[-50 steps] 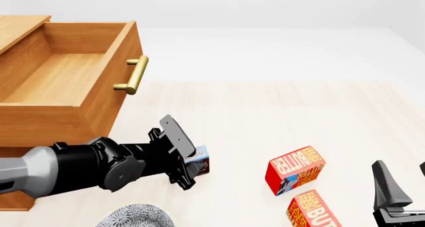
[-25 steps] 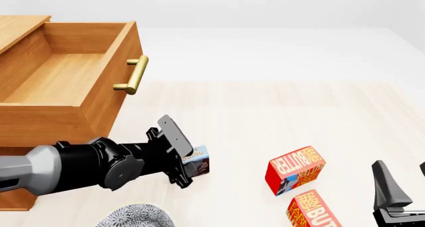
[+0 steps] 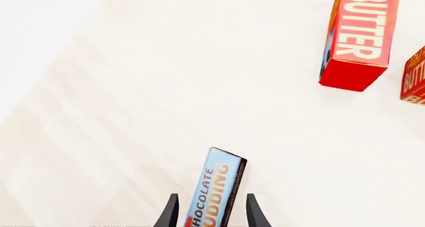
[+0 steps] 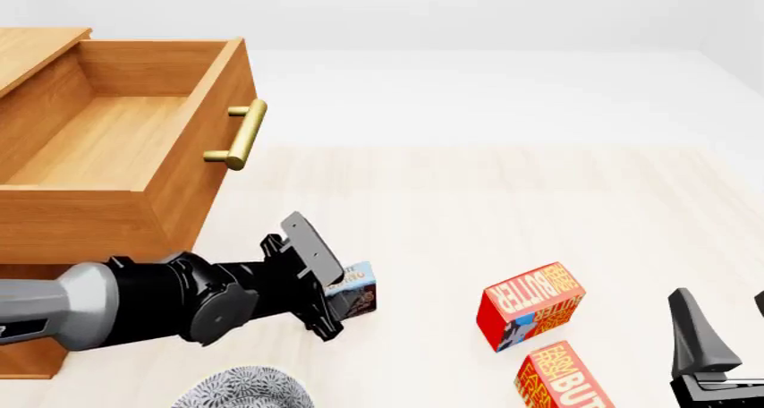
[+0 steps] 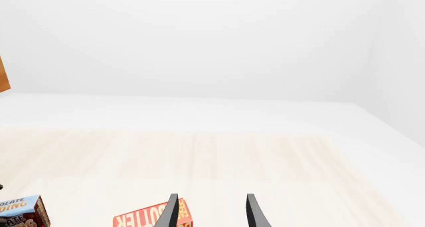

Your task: Put the chocolate pudding in the top drawer of the cabinet and close it.

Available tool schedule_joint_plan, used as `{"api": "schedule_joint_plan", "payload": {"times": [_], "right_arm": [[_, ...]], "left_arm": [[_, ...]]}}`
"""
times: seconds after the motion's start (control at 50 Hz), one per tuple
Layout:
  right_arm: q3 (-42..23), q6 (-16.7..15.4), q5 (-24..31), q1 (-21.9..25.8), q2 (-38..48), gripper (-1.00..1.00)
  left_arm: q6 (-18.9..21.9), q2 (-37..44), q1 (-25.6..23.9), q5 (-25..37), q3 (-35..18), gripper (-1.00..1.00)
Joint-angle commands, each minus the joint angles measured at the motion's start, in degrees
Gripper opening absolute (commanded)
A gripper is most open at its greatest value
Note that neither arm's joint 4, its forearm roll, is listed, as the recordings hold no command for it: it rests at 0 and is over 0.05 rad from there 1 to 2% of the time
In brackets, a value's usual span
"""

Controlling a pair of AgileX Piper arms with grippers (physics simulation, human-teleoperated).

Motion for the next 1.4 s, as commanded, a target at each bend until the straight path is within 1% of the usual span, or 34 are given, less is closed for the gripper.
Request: {"api": "schedule_joint_plan", "payload": {"times": [0.02,0.2,0.36,0.48,0.52,0.62,0.7,0.8,0.82,0.94,0.96,0.98,1.0,1.02,1.12,1.18,1.2,1.24,1.34,1.36,1.4], "right_arm": [[0.0,0.01,-0.01,0.01,0.02,1.0],[0.0,-0.01,-0.01,-0.01,0.02,1.0],[0.0,-0.01,0.0,0.0,0.01,1.0],[0.0,0.01,-0.01,0.0,0.02,1.0],[0.0,0.0,0.0,-0.01,0.02,1.0],[0.0,0.0,0.0,0.01,0.0,1.0],[0.0,0.0,0.0,0.01,-0.01,1.0],[0.0,0.0,0.0,-0.01,0.01,1.0],[0.0,-0.01,0.0,0.02,-0.01,1.0],[0.0,0.0,-0.02,0.0,0.05,1.0],[0.0,0.01,-0.01,0.01,0.01,1.0],[0.0,0.01,-0.01,0.01,0.03,1.0],[0.0,0.01,-0.01,0.01,0.01,1.0],[0.0,0.0,0.01,0.0,-0.02,1.0],[0.0,0.0,0.0,-0.01,-0.01,1.0],[0.0,0.0,0.0,0.0,0.01,1.0],[0.0,-0.01,-0.01,0.01,0.03,1.0],[0.0,0.01,0.0,0.0,0.0,1.0],[0.0,0.0,0.0,0.01,-0.01,1.0],[0.0,0.0,-0.01,0.01,0.01,1.0],[0.0,0.0,0.0,0.0,0.0,1.0]], "left_arm": [[-0.55,0.34,0.43,-0.52,0.7,1.0],[-0.15,0.56,1.33,-1.57,1.73,1.0],[-0.61,1.67,1.98,-1.92,1.28,1.0],[-0.76,2.34,1.81,-2.41,1.24,1.0],[-1.62,2.57,1.56,-2.2,0.96,1.0],[-1.55,3.15,1.78,-2.85,1.24,1.0],[-2.81,3.91,1.32,-2.71,0.72,1.0],[-2.14,3.39,1.32,-2.8,0.99,1.0],[-2.78,3.51,0.96,-2.52,0.74,1.0],[-3.02,3.79,0.74,-2.91,1.13,1.0],[-2.78,3.82,1.35,-2.92,1.29,-1.0],[-2.69,3.58,2.26,-2.99,1.55,-1.0],[-3.63,3.69,1.36,-2.52,1.33,-1.0],[-3.26,2.86,1.96,-2.57,1.82,-1.0],[-4.03,1.35,1.24,-1.74,2.15,-1.0],[-4.97,-0.03,0.1,-1.01,2.19,-1.0],[-4.7,-0.86,-0.35,-0.97,2.52,-1.0],[-5.92,-2.02,-0.69,-0.12,2.44,-1.0],[-5.78,-4.33,-0.98,0.37,2.98,-1.0],[-5.16,-4.82,-0.81,-0.05,3.46,-1.0],[-5.64,-5.48,-1.27,0.09,3.58,-1.0]]}}
